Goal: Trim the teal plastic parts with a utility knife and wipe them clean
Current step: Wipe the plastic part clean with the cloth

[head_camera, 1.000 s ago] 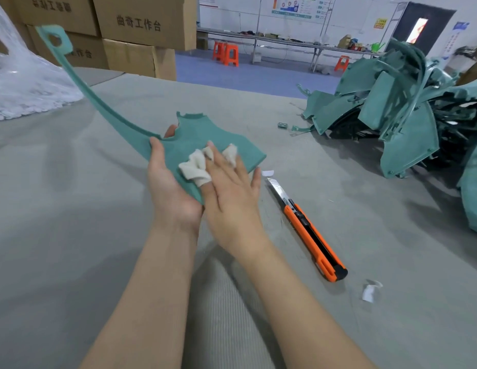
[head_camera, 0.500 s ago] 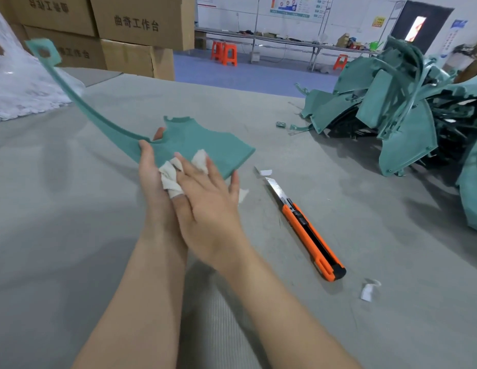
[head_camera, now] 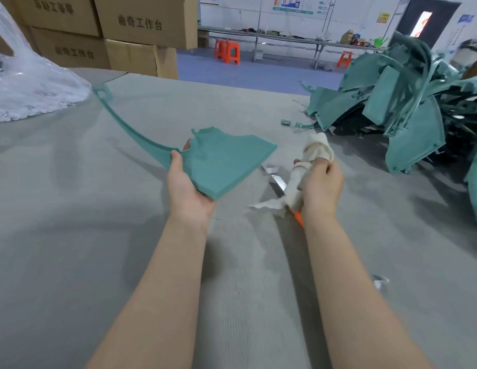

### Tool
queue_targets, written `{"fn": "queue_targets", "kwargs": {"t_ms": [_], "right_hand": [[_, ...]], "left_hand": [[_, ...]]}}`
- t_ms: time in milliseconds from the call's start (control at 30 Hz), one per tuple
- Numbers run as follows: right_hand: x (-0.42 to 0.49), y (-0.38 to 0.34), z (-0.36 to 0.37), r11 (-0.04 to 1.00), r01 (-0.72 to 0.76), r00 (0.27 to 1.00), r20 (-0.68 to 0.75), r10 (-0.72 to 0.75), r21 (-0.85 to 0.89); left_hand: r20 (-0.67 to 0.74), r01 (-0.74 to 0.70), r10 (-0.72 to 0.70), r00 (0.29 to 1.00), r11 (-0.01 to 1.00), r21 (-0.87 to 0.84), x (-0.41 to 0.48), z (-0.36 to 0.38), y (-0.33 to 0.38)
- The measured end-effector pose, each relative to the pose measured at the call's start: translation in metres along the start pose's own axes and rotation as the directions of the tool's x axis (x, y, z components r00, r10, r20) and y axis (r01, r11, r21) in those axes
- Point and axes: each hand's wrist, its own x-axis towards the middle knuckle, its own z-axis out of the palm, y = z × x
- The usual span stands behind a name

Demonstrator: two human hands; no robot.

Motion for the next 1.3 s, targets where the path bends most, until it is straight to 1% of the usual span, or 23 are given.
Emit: {"fn": "queue_targets", "kwargs": {"t_ms": [100,167,233,300,333,433,500,533,600,667,733,800,867,933,1033,1100,1200,1300], "right_hand": [[0.004,-0.004,-0.002,0.983,-0.137,0.99,0.035,0.133,0.124],[0.002,-0.007,-0.003,0.943,-0.241,0.971,0.064,0.232,0.23],[-0.002,-0.008,-0.001,0.849,-0.358,0.933,0.169,0.317,0.389],[-0.011,-0.009,0.004,0.755,-0.467,0.882,0.305,0.359,0.461],[-0.016,-0.011,0.007,0.738,-0.505,0.856,0.374,0.358,0.449],[-0.032,-0.018,0.016,0.785,-0.56,0.752,0.561,0.347,0.265],[-0.044,-0.019,0.023,0.853,-0.51,0.677,0.663,0.321,0.108],[-0.049,-0.017,0.027,0.894,-0.446,0.667,0.677,0.311,0.029],[-0.057,-0.015,0.032,0.95,-0.299,0.706,0.647,0.287,-0.096],[-0.059,-0.013,0.035,0.968,-0.209,0.762,0.597,0.252,-0.142],[-0.059,-0.012,0.035,0.972,-0.179,0.788,0.57,0.234,-0.151],[-0.059,-0.009,0.036,0.971,-0.179,0.786,0.571,0.237,-0.156],[-0.064,-0.008,0.039,0.98,-0.154,0.815,0.544,0.2,-0.128],[-0.067,-0.007,0.042,0.989,-0.08,0.876,0.465,0.128,-0.121],[-0.055,-0.009,0.037,0.998,-0.024,0.958,0.282,0.04,-0.062],[-0.042,-0.01,0.028,0.999,-0.037,0.987,0.156,0.036,0.007],[-0.027,-0.01,0.017,0.98,-0.08,0.996,0.041,0.074,0.183],[-0.015,-0.008,0.009,0.955,-0.135,0.989,-0.025,0.147,0.263]], "left_hand": [[-0.008,0.007,-0.007,1.0,1.0,0.004,0.001,0.0,-0.002],[-0.026,0.006,-0.006,1.0,1.0,0.004,0.002,-0.001,-0.003],[-0.032,0.004,-0.004,0.999,1.0,0.003,0.004,-0.003,-0.002],[-0.035,-0.011,0.011,0.999,1.0,0.001,0.007,-0.002,-0.002],[-0.034,-0.021,0.021,0.999,1.0,0.004,0.008,-0.001,-0.002],[-0.056,-0.014,0.017,0.998,0.999,0.052,0.007,0.005,-0.005],[-0.062,0.051,-0.044,0.997,0.993,0.109,0.002,0.006,-0.006],[-0.055,0.102,-0.095,0.994,0.985,0.139,-0.001,0.005,-0.006],[-0.054,0.159,-0.152,0.987,0.967,0.199,-0.006,0.004,-0.008],[-0.077,0.15,-0.135,0.988,0.959,0.24,-0.005,0.004,-0.01],[-0.112,0.116,-0.087,0.99,0.951,0.287,-0.005,0.006,-0.013],[-0.134,0.082,-0.042,0.99,0.946,0.314,-0.005,0.007,-0.016],[-0.116,0.106,-0.077,0.99,0.958,0.268,-0.005,0.006,-0.017],[-0.073,0.169,-0.157,0.985,0.962,0.216,-0.007,0.007,-0.015],[-0.002,0.158,-0.161,0.987,0.965,0.209,-0.007,0.012,-0.016],[0.049,0.165,-0.182,0.982,0.955,0.246,-0.011,0.016,-0.02],[0.098,0.215,-0.257,0.962,0.924,0.316,-0.018,0.02,-0.025],[0.119,0.237,-0.297,0.947,0.901,0.364,-0.021,0.022,-0.027]]}}
